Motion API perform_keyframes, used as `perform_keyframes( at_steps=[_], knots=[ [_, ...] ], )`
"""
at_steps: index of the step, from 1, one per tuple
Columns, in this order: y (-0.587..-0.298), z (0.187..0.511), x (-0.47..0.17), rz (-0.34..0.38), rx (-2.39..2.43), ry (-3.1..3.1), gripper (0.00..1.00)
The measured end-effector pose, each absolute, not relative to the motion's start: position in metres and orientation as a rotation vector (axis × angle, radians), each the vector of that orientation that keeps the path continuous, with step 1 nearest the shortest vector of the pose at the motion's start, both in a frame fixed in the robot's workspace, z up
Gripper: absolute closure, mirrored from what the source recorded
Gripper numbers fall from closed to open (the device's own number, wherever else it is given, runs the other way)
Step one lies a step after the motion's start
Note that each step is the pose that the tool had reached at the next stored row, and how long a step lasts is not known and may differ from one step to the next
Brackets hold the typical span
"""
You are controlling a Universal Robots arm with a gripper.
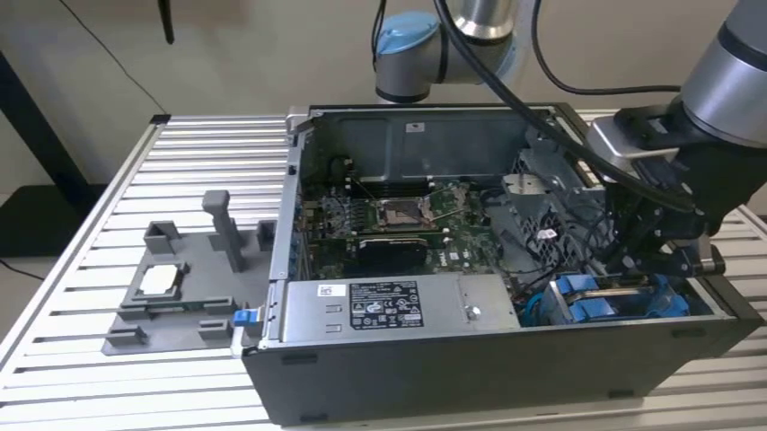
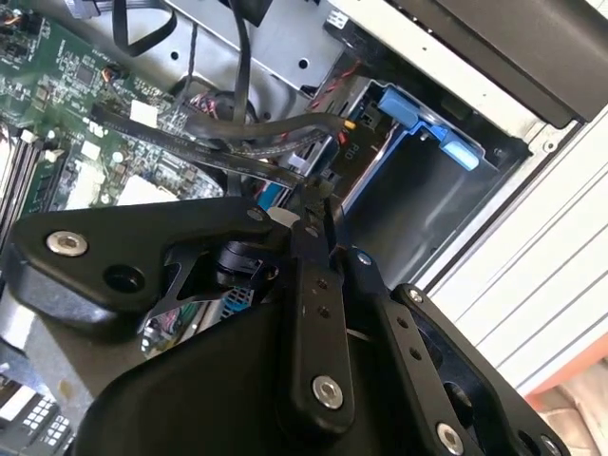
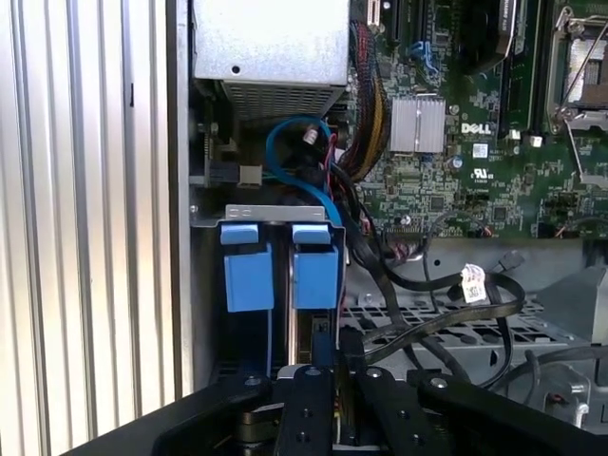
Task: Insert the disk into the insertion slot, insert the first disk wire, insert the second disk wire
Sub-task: 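Insert the second disk wire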
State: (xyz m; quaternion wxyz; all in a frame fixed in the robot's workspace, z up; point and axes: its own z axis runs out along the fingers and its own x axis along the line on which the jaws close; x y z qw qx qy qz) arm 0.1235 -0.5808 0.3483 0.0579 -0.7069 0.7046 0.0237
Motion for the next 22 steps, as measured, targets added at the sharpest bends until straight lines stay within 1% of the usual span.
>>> perform_keyframes(
  at_steps=[14, 22],
  knots=[
    [-0.5843, 0.3485, 0.1235, 0.076, -2.139, 2.134, 0.84],
    [-0.5852, 0.3443, 0.1234, 0.036, -2.138, 2.13, 0.84]
  ],
)
